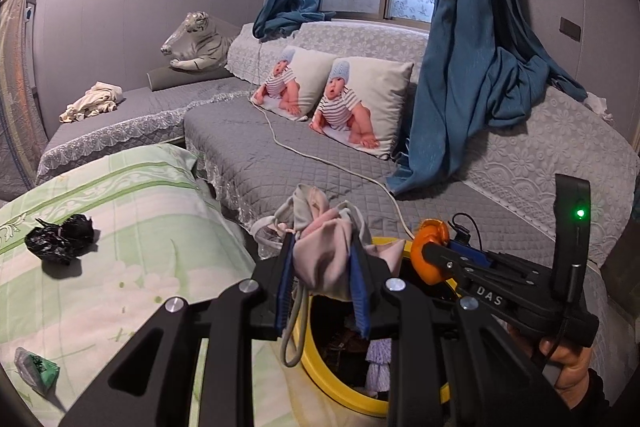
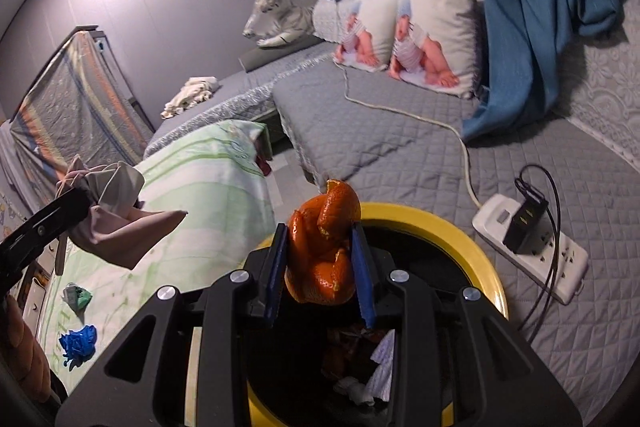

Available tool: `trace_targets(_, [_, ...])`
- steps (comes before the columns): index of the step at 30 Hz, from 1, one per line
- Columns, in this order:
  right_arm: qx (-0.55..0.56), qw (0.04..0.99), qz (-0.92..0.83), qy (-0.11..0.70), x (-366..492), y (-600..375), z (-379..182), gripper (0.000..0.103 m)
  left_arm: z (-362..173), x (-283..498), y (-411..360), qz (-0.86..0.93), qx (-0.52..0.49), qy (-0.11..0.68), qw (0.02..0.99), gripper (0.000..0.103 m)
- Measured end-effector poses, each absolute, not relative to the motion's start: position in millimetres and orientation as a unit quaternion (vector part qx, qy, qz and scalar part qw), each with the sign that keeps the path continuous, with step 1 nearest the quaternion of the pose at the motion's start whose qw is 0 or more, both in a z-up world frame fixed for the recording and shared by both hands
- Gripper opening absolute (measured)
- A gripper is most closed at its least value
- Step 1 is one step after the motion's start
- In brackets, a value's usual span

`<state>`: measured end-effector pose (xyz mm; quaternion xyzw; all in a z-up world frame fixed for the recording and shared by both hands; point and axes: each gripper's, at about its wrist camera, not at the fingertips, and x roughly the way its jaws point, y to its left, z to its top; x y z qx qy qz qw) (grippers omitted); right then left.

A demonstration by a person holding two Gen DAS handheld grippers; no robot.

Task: Collect trash
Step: 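Open both grippers to drop the cloth and orange peel into the bin, then move both grippers back over the remaining trash on the bed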

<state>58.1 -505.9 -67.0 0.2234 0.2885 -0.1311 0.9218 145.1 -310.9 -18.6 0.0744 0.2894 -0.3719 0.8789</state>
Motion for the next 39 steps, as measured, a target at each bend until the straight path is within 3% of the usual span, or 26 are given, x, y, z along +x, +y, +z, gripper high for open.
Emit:
trace_targets(12, [0.243, 0.903, -0.159, 0.318, 53, -525, -98, 0.03, -59, 151, -347, -0.398, 0.082, 0.346, 0.845, 0.025])
trace_targets(17, [0.254, 0.894, -0.169, 0.329, 53, -532, -110, 0.036, -75, 160, -353, -0.388, 0.083, 0.371, 0.84, 0.029])
trace_targets(20, [0.261, 0.889, -0.184, 0.327, 50, -538, -114, 0.049, -82, 165, -353, -0.378, 0.084, 0.378, 0.841, 0.037])
trace_targets(23, [0.266, 0.886, -0.194, 0.326, 46, -542, -116, 0.052, -83, 170, -346, -0.364, 0.075, 0.379, 0.847, 0.053])
trace_targets(25, [0.271, 0.885, -0.193, 0.325, 45, -543, -116, 0.058, -81, 172, -339, -0.353, 0.068, 0.375, 0.855, 0.071])
trace_targets(28, [0.267, 0.889, -0.187, 0.322, 47, -538, -111, 0.065, -73, 174, -327, -0.338, 0.056, 0.358, 0.868, 0.085])
trace_targets(31, [0.256, 0.9, -0.169, 0.309, 53, -526, -98, 0.073, -62, 178, -312, -0.32, 0.052, 0.34, 0.883, 0.092])
trace_targets(39, [0.207, 0.927, -0.109, 0.292, 88, -475, -55, 0.075, -39, 194, -245, -0.248, 0.045, 0.328, 0.91, 0.095])
